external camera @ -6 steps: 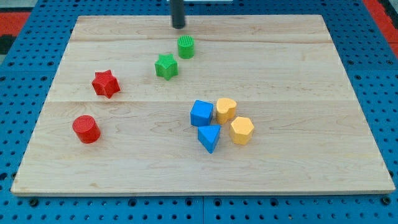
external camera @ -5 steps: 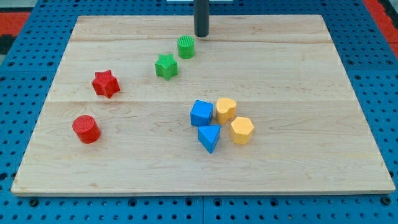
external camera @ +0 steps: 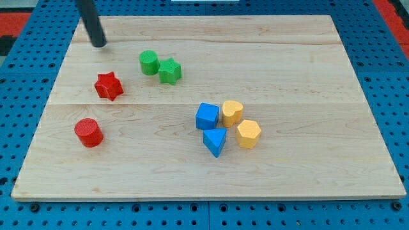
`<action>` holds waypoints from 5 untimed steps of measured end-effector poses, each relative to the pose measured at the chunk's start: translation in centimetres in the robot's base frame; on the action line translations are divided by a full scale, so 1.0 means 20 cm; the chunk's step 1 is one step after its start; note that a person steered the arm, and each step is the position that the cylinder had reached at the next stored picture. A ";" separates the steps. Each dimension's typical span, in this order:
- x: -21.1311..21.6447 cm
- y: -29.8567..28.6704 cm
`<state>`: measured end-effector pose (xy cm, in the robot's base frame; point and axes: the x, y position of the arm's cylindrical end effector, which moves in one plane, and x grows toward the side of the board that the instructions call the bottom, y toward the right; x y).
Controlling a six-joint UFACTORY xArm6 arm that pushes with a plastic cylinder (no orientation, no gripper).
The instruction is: Slide the green circle into the red star
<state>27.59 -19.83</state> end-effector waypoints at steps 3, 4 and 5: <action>0.18 0.55; 0.40 0.21; 0.38 -0.02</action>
